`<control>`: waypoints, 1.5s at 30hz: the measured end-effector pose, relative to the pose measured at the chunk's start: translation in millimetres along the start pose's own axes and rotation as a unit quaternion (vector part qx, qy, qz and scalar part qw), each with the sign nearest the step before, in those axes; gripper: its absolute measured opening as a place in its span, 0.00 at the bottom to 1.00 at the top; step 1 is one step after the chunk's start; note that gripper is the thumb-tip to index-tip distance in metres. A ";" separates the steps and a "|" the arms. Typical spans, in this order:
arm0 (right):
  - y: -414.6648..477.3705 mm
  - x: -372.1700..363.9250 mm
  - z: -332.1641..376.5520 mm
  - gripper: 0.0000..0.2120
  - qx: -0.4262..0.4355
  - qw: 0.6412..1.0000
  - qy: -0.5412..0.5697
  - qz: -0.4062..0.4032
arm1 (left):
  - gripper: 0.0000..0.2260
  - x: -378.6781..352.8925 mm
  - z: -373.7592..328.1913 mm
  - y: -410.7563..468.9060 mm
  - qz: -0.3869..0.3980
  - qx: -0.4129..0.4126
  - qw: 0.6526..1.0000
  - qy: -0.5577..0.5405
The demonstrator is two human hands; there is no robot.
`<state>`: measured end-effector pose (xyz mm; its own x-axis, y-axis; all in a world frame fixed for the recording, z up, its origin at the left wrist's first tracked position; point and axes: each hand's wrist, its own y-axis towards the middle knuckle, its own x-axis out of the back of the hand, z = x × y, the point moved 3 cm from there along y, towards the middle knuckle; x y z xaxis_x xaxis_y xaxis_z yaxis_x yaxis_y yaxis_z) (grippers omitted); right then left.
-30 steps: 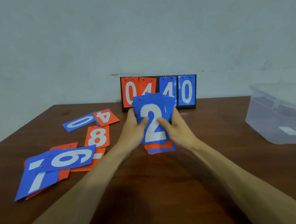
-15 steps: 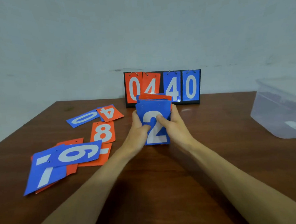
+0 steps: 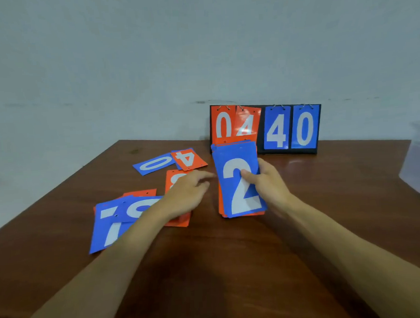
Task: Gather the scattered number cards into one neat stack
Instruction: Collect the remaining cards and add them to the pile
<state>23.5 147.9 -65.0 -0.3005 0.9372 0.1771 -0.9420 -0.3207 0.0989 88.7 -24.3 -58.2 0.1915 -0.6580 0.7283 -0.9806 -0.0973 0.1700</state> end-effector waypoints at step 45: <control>-15.3 -65.3 7.1 0.13 -0.143 0.979 0.080 0.121 | 0.13 75.6 50.0 -15.1 -0.136 0.013 0.938 -0.319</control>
<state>58.5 90.7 -71.1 -0.5182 0.8552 0.0038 -0.8366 -0.5060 -0.2096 115.9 -109.9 -38.9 0.3799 -0.9179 0.1142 -0.9010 -0.3393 0.2703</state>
